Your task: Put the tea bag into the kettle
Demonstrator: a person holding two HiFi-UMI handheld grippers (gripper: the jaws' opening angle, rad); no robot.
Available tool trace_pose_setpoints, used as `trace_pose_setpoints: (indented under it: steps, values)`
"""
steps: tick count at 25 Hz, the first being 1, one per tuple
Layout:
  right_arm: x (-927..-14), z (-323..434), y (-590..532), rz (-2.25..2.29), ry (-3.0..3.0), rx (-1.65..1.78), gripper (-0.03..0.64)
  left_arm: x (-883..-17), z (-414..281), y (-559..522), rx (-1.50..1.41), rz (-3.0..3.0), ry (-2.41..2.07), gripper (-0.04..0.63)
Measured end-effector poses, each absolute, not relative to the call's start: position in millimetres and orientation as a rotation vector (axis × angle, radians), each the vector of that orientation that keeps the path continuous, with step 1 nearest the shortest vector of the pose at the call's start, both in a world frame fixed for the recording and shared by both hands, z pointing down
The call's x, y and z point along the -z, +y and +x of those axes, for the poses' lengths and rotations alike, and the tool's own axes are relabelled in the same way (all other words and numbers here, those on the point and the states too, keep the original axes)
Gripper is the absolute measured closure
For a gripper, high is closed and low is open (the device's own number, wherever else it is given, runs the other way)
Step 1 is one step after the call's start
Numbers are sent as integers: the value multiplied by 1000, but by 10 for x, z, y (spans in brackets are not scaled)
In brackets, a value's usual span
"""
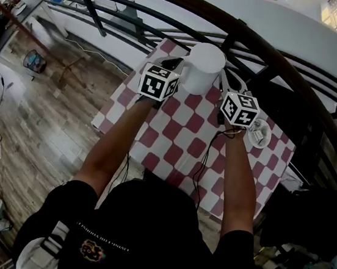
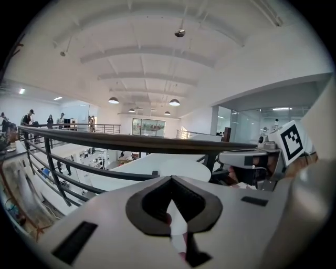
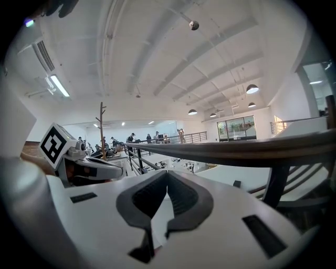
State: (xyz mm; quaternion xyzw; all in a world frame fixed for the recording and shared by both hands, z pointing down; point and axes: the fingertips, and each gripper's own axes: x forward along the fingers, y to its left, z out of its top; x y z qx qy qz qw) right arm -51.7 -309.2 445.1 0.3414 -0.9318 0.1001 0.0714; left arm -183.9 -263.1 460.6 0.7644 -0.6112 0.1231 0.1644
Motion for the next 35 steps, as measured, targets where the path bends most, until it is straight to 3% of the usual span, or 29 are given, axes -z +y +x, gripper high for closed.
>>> trace_pose_setpoints:
  steps: [35]
  values:
    - [-4465, -484, -3190, 1055, -2835, -369, 601, -4791, -2021, -2760, -387, 2130, -1787, 597]
